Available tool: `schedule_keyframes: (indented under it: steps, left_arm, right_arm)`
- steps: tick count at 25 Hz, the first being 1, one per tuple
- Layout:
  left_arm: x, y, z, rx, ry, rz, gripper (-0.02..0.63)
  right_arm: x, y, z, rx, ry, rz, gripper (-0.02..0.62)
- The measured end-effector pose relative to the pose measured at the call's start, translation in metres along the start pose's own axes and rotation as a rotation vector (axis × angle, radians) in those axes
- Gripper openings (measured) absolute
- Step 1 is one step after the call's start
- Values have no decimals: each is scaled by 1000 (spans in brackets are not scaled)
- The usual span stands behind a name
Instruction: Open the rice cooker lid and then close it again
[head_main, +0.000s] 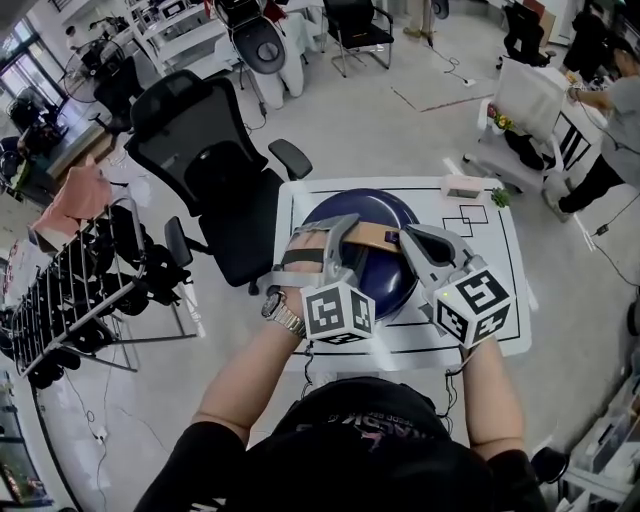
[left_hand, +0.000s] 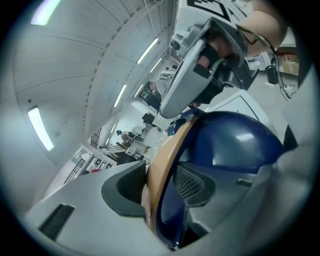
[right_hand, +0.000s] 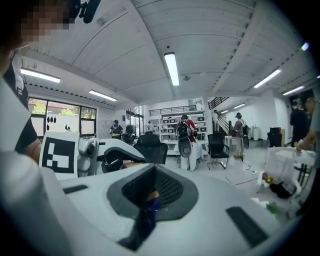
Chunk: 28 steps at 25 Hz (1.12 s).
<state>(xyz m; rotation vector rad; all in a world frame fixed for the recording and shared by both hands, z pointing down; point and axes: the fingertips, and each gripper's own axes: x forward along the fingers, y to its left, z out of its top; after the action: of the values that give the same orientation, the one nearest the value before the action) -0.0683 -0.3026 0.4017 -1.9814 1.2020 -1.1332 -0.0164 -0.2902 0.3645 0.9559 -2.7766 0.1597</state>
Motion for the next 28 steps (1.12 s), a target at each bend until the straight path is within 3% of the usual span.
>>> schedule_keyframes:
  steps: [28]
  left_arm:
    - [22,-30,0,105,111,-7,173]
  right_arm:
    - [7,-18,-47,106,41,98,2]
